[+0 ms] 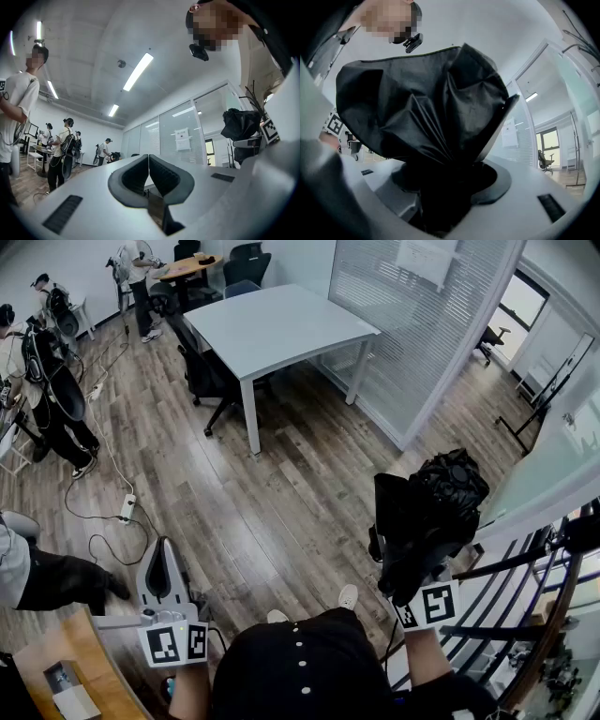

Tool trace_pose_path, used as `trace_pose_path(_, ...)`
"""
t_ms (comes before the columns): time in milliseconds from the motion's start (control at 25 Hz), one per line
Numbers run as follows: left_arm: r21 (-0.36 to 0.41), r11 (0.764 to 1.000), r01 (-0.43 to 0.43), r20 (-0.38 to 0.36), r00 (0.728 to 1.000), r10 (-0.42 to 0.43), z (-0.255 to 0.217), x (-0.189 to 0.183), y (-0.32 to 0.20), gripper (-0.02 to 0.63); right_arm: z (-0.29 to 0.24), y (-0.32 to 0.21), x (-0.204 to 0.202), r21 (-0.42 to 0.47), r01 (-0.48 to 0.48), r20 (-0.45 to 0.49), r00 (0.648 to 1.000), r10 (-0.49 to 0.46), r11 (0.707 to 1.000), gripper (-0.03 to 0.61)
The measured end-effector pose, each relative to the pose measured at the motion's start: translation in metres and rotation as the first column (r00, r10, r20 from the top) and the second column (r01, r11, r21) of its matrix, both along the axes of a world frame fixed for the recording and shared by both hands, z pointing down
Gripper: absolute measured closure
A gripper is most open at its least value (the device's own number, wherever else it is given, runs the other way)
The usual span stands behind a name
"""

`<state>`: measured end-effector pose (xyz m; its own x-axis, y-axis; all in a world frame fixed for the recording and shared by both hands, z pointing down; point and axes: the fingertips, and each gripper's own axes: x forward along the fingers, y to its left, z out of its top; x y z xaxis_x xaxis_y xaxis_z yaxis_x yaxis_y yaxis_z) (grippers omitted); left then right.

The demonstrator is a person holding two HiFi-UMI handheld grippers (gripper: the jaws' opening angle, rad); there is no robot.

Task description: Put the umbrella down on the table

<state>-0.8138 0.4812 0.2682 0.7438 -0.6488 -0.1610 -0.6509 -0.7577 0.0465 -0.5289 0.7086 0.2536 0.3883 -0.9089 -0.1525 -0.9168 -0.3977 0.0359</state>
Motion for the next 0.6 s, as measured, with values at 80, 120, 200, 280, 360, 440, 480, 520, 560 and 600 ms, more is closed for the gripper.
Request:
trace_pose_path(80,-0.004,1.000,-0.003,-0.001,1.000,0.003,0.002,-0.001,0.000,0.597,0.000,0.000,-0.003,0.000,0.005,0.001,1.000,-0.005,1.000,0.314)
trace_pose_path(120,-0.005,1.000,-0.004,-0.001,1.000,0.004,0.002,-0.002,0.000,0.597,0.001,-0.001,-0.004,0.001,0.009,0.004,1.000,-0.009,1.000,0.314)
trace_pose_path(200,-0.007,1.000,-0.005,-0.001,1.000,0.005,0.002,-0.002,0.000,0.597,0.001,-0.002,-0.006,0.005,0.017,0.016,1.000,-0.017,1.000,0.314)
trace_pose_path(280,-0.009,1.000,-0.007,-0.002,1.000,0.007,0.002,-0.003,-0.001,0.597,0.001,-0.004,-0.008,0.013,0.026,0.039,0.999,-0.027,1.000,0.314)
trace_pose_path(360,-0.010,1.000,-0.010,-0.002,1.000,0.010,0.004,-0.006,-0.001,0.597,0.002,-0.005,-0.010,0.025,0.033,0.072,0.997,-0.034,0.999,0.314)
trace_pose_path(440,-0.010,1.000,-0.011,0.003,1.000,0.011,0.005,-0.009,-0.001,0.597,0.003,-0.005,-0.012,0.034,0.036,0.092,0.995,-0.039,0.999,0.314)
trace_pose_path(480,-0.011,1.000,-0.010,0.005,1.000,0.010,0.006,-0.010,-0.002,0.597,0.004,-0.005,-0.012,0.035,0.035,0.095,0.995,-0.039,0.999,0.314)
trace_pose_path(520,-0.014,1.000,-0.008,0.007,1.000,0.008,0.007,-0.011,-0.003,0.597,0.004,-0.006,-0.012,0.034,0.034,0.095,0.995,-0.037,0.999,0.314)
trace_pose_path(560,-0.018,1.000,-0.006,0.008,1.000,0.006,0.008,-0.012,-0.004,0.597,0.004,-0.006,-0.012,0.031,0.032,0.092,0.995,-0.035,0.999,0.314)
trace_pose_path(600,-0.022,1.000,-0.004,0.010,1.000,0.004,0.010,-0.012,-0.004,0.596,0.005,-0.007,-0.012,0.027,0.030,0.088,0.996,-0.033,0.999,0.314)
